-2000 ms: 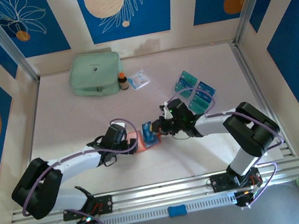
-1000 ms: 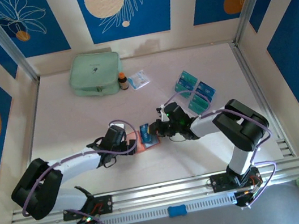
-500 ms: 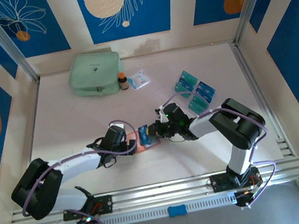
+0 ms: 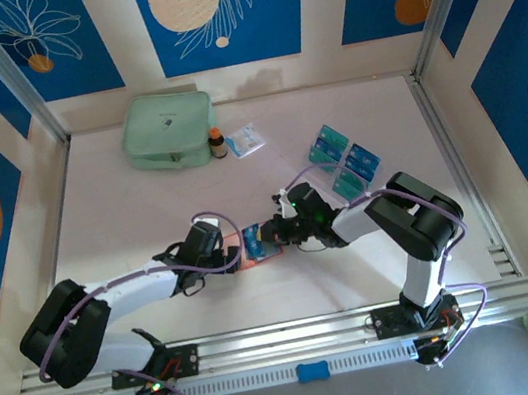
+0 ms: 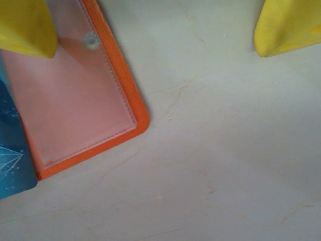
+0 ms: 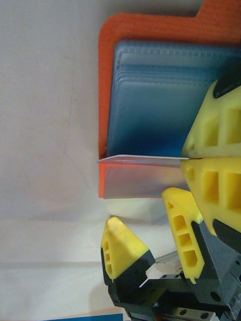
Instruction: Put the credit cards into the card holder
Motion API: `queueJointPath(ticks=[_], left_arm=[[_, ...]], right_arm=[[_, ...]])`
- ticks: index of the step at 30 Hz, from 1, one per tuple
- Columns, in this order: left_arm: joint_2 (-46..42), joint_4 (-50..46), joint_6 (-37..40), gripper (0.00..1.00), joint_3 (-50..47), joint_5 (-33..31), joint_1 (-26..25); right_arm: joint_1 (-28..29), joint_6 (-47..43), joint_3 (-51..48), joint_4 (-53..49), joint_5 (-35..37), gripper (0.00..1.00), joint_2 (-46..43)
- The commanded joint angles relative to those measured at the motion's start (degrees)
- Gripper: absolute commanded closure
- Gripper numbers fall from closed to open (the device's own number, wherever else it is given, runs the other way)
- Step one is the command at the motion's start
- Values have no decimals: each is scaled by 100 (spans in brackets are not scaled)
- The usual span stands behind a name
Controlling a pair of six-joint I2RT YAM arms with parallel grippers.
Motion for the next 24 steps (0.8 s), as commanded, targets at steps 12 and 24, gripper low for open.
queueJointPath(ticks=[12,24], left_arm=[[-39,-22,-142,0,-124,-119,125],[-8,-10,-142,0,-117,-92,121]], right_arm=[[57,-230,272,-674,-278,100,123],[57,-201,293,-1020,-227,100,53]])
